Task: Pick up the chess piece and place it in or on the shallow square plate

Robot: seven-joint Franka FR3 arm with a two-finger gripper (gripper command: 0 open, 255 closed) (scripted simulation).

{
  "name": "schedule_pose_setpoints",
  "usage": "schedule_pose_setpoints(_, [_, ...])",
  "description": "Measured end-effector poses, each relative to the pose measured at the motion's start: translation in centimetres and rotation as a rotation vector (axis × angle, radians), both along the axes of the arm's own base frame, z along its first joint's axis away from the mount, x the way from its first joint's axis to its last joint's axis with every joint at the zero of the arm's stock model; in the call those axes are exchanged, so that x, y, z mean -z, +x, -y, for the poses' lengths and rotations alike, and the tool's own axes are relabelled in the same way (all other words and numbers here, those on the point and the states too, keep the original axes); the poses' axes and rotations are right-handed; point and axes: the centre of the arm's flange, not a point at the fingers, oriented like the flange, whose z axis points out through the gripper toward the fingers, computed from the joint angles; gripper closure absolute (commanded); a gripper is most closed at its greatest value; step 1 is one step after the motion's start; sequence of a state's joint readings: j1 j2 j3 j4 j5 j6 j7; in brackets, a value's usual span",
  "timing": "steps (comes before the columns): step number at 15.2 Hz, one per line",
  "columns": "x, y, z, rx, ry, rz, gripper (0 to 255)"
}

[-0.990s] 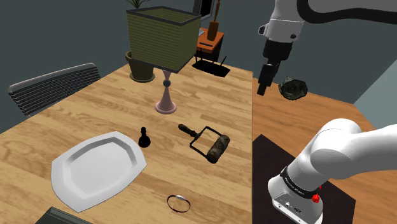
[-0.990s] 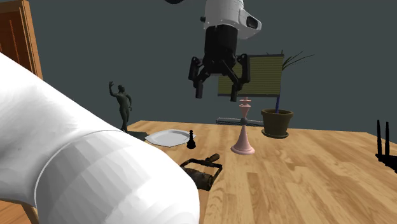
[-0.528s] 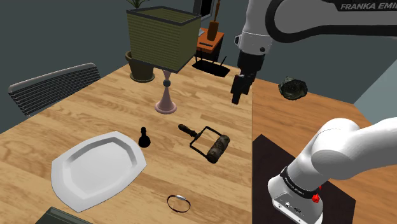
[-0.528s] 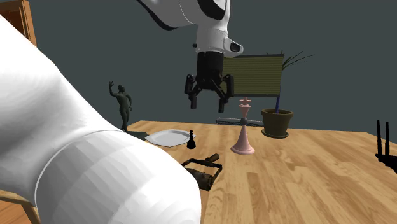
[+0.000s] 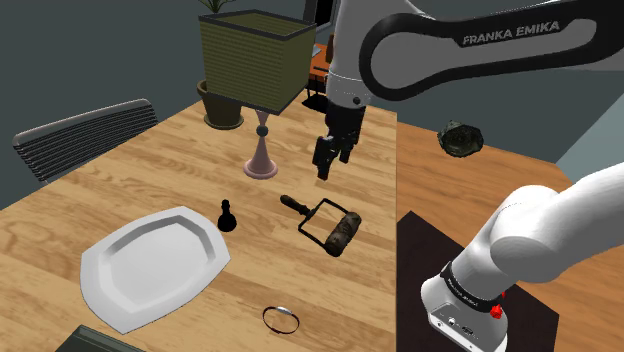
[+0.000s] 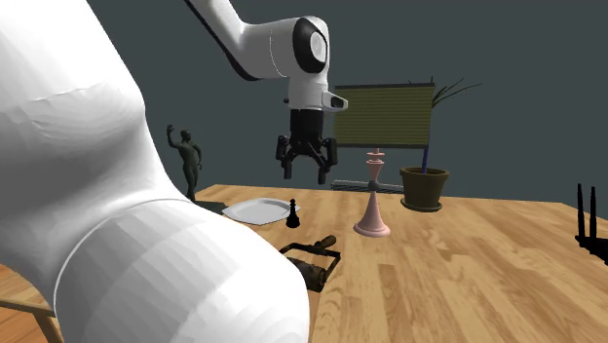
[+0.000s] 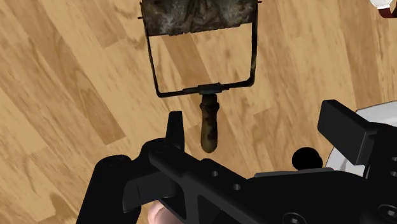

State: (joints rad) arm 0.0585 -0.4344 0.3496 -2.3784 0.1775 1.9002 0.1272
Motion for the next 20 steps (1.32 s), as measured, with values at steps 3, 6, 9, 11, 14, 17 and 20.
schedule_pose_setpoints(3, [1.8, 1.9, -2.8, 0.004, -0.001, 0.014, 0])
schedule_pose_setpoints(6, [3.5, 4.0, -5.4, 0.008, -0.001, 0.029, 0])
schedule_pose_setpoints(9, [5.3, 6.1, -8.2, 0.013, 0.000, 0.043, 0])
schedule_pose_setpoints(11, [6.4, 7.1, -10.1, 0.015, 0.000, 0.052, 0])
schedule_pose_setpoints(14, [7.7, 9.3, -13.3, 0.019, 0.001, 0.067, 0])
schedule_pose_setpoints(17, [9.6, 11.6, -15.8, 0.024, 0.002, 0.081, 0])
schedule_pose_setpoints(20, [10.8, 13.3, -18.7, 0.028, 0.002, 0.094, 0])
